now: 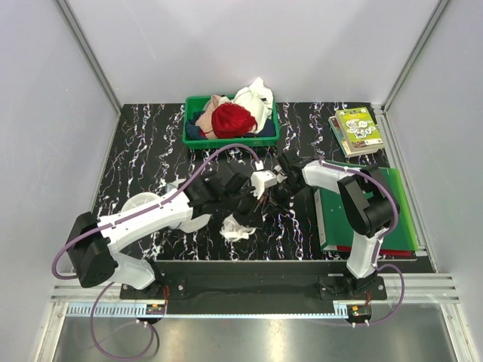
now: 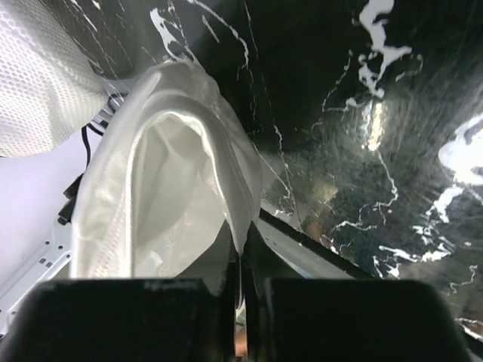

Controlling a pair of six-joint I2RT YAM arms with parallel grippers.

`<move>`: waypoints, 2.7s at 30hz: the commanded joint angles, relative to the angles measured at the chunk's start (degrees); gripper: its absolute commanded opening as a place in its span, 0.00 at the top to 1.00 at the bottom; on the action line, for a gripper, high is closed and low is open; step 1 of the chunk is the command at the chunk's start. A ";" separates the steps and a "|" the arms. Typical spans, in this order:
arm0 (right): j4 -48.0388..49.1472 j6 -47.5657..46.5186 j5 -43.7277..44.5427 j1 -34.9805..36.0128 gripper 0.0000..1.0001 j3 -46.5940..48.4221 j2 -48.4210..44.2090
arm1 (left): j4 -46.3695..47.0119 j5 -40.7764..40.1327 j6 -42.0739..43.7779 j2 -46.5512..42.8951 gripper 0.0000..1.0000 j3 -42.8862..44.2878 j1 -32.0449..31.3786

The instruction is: Place the bra in the laundry bag and zip it closed

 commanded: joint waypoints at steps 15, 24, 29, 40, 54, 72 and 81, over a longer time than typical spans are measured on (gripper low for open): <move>-6.11 -7.93 12.46 -0.41 0.40 -5.21 -7.59 | 2.90 7.00 -3.78 -8.80 0.47 5.01 3.74; -18.34 -8.20 22.33 -0.41 0.24 -4.24 -16.46 | 8.09 -4.08 -11.68 1.47 0.95 -2.29 5.50; -15.28 -6.97 19.10 -0.41 0.15 -3.89 -19.72 | 9.84 -7.51 -13.71 7.80 1.00 -3.60 6.21; 10.90 -1.87 7.58 -0.41 0.00 -11.87 -17.26 | 11.60 -9.45 -13.19 11.78 0.94 -7.74 7.17; 31.82 -3.97 -2.45 0.64 0.16 -19.44 -9.18 | 2.90 -7.45 -9.24 -6.06 0.43 -7.47 11.47; 18.57 -13.91 -11.49 0.99 0.99 -20.93 -30.08 | -0.71 10.67 2.99 -5.20 0.05 -1.59 18.78; 16.02 -13.12 -15.28 1.61 1.00 -22.43 -40.73 | 4.30 29.46 0.18 -0.63 0.03 -0.27 17.81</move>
